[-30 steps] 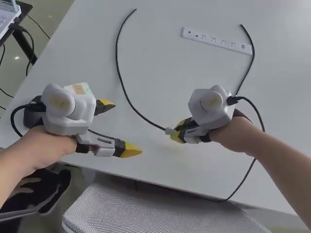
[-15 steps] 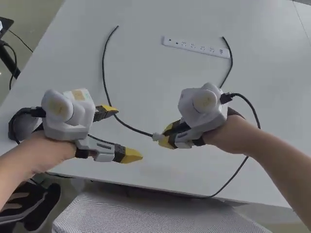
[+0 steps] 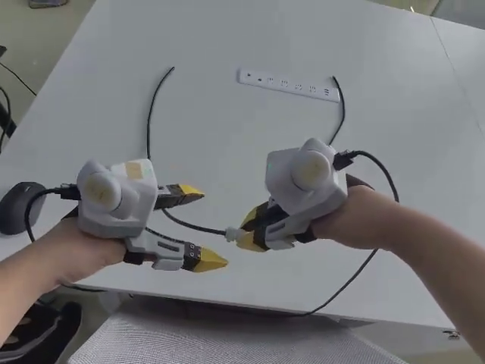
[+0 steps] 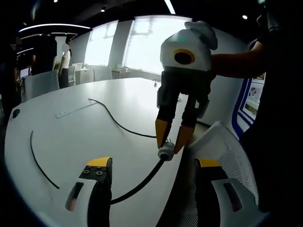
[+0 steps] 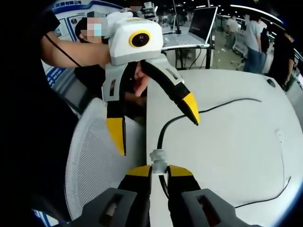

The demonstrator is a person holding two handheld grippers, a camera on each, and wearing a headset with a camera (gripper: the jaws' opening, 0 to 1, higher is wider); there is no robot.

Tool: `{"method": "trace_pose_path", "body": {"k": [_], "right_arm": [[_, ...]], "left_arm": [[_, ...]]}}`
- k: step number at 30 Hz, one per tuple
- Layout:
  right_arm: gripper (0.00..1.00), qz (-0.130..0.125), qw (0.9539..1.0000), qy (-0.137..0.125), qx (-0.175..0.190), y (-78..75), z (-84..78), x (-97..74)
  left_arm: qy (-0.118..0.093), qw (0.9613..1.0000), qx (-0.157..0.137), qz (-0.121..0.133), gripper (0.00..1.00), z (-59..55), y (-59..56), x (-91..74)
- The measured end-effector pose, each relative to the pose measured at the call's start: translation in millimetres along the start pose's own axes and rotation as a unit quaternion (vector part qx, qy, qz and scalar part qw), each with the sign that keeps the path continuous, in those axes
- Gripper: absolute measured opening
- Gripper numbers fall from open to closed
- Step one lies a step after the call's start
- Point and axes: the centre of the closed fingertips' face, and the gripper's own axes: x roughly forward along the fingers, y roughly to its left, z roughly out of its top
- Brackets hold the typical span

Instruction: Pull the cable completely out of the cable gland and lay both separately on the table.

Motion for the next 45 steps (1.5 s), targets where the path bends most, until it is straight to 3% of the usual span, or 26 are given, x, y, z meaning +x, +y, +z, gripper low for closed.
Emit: {"method": "trace_pose_path", "body": {"k": [17,23,30,45], "right_arm": [[0.07,0.028,0.9995,-0.007,-0.013,3.8,-2.7,-2.9],[0.07,0.030,0.9993,-0.009,-0.019,5.0,-2.7,-3.7],[0.07,0.032,0.9992,-0.020,-0.015,3.0,-4.1,-4.6],[0.08,0.038,0.9979,-0.030,-0.041,6.3,-8.0,-3.2]], "left_arm": [[0.019,0.9969,0.059,-0.048,0.45,-3.2,-17.9,21.1],[0.014,0.9970,0.054,-0.053,0.29,-1.4,-19.8,21.8],[0.009,0.9965,0.055,-0.062,0.17,2.2,-23.3,23.9],[0.018,0.9947,0.067,-0.075,0.15,-1.5,-28.0,27.1]]}}
